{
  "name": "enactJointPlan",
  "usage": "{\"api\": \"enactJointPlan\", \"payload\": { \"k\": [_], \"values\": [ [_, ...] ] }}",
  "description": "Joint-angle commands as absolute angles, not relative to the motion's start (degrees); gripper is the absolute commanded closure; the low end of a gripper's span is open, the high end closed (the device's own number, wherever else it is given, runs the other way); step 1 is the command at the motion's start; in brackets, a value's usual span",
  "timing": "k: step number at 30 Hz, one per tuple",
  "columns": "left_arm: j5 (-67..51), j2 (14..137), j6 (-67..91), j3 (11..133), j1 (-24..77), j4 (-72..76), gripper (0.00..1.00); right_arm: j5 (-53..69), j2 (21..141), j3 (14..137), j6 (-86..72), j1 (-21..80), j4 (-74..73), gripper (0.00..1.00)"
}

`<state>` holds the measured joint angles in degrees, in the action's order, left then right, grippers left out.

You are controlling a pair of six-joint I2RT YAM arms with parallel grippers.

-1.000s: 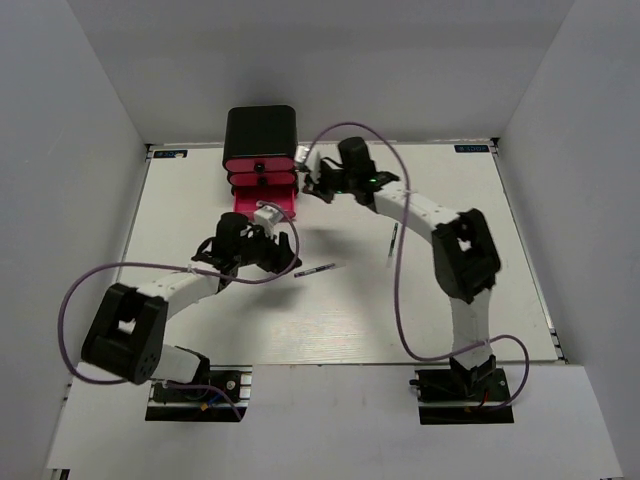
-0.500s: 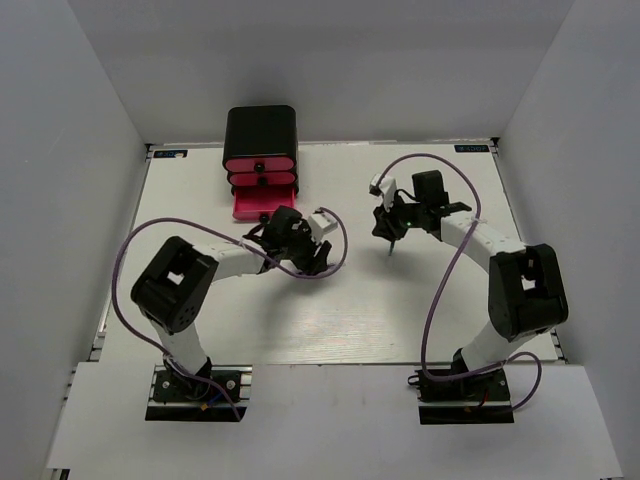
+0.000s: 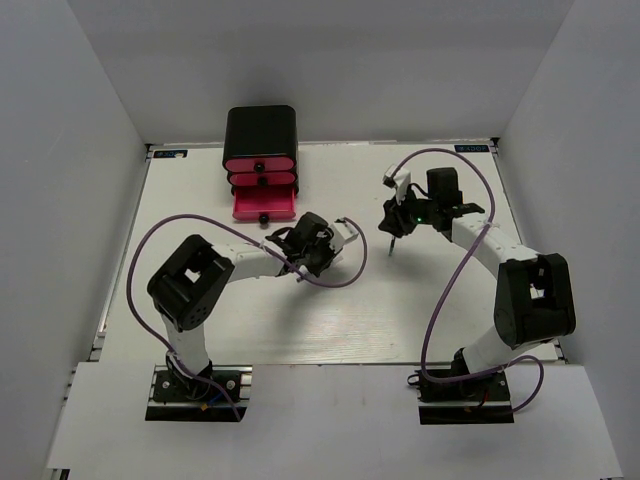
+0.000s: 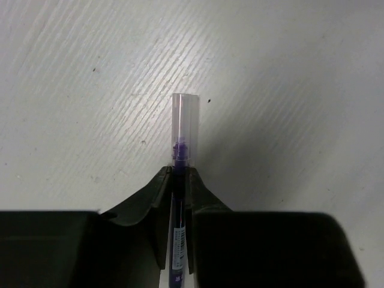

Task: Sort the stationery into containers
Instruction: Pick up the pen from the center of the board, then place the pen in the drawer.

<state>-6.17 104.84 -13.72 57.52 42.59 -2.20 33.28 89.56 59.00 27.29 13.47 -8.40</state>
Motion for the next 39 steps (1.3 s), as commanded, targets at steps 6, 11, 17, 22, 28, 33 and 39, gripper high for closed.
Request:
{"api": "enactJointPlan", "payload": {
  "k": [6, 11, 17, 22, 28, 33, 39],
  "values": [
    [-7.0, 106.4, -6.9, 62.0, 37.3, -11.6, 0.89, 31.9, 87.7, 56.6, 30.5, 13.1, -6.6, 0.10],
    [-7.0, 104.2, -5.6, 65.6, 33.2, -10.4, 0.90, 31.2, 87.7, 55.1, 31.1, 13.1, -5.7, 0.10],
    [-9.1, 99.7, -10.2, 66.5, 27.9, -7.1, 0.92, 30.8, 87.3, 54.1, 31.1, 12.9, -4.9, 0.10],
    [-9.1, 96.2, -20.0, 64.7, 26.0, -2.3, 0.92, 30.9, 87.3, 53.5, 30.9, 13.0, -4.3, 0.10],
    [-8.8, 98.3, -28.9, 70.0, 22.8, -3.6, 0.92, 31.1, 87.5, 53.4, 30.8, 12.9, -4.1, 0.10],
    [-7.3, 102.3, -35.3, 73.8, 22.2, -3.1, 0.92, 30.9, 87.4, 53.2, 30.8, 12.8, -4.3, 0.10],
    [-4.6, 105.9, -42.9, 77.1, 21.7, -4.4, 0.92, 30.6, 86.7, 52.5, 30.8, 12.9, -4.3, 0.10]
  ]
}}
